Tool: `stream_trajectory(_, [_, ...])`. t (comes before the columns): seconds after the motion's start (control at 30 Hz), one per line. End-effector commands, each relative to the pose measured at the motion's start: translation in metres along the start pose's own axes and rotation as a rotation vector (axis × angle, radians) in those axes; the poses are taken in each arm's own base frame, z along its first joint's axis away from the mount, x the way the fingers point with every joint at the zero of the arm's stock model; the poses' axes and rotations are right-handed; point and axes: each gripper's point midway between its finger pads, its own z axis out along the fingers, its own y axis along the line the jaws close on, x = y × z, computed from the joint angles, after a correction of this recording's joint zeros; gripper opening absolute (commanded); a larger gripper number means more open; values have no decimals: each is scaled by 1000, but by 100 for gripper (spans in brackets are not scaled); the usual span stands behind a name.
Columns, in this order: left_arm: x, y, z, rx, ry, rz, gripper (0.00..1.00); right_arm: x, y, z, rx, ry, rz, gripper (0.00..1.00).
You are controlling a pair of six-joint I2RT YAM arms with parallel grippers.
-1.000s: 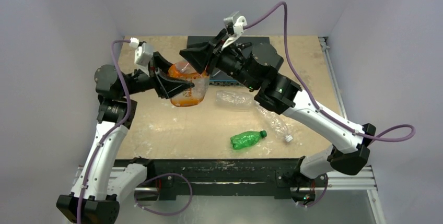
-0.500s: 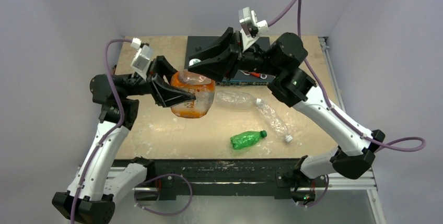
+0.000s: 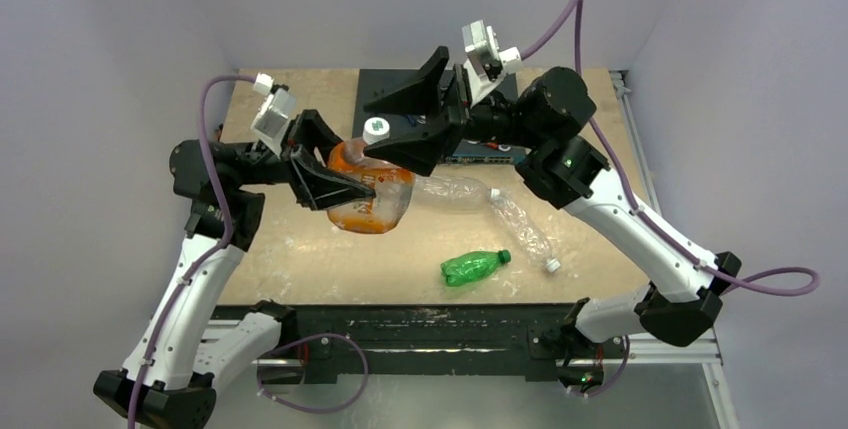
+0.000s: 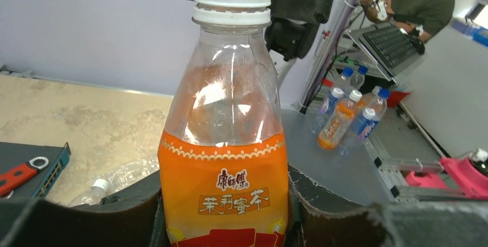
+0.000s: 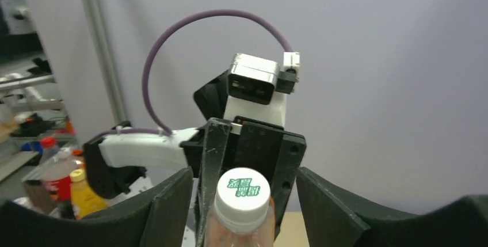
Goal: Unscrew the bottle caps
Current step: Unscrew the bottle cap from the plastic bottle.
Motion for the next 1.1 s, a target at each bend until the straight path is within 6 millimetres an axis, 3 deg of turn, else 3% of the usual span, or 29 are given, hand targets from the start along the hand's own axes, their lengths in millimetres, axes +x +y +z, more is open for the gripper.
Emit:
stream_trajectory(0.0, [-16,29,-1,-163,-42,84,0,-23,-47,-17,360,-75,-2,81])
stream_trajectory(0.07, [-9,51,-8,-274,-4,169,0,-30,-61,-21,469,-81,18,87])
stream_trajectory(0.17, [-6,76,-20,-425,7,243,0,-21,-77,-17,631,-16,28,88])
stream_trajectory(0.3, [-6,95,-31,-533,11,298,0,4,-100,-11,790,84,24,85])
stream_trajectory(0.4, [-7,103,-37,-586,15,325,0,8,-106,-9,832,89,24,79])
stream_trajectory(0.9, [-1,108,-39,-606,18,311,0,4,-111,-11,866,48,15,51])
stream_trajectory(1.07, [-3,108,-39,-602,10,313,0,12,-112,-9,861,61,24,34])
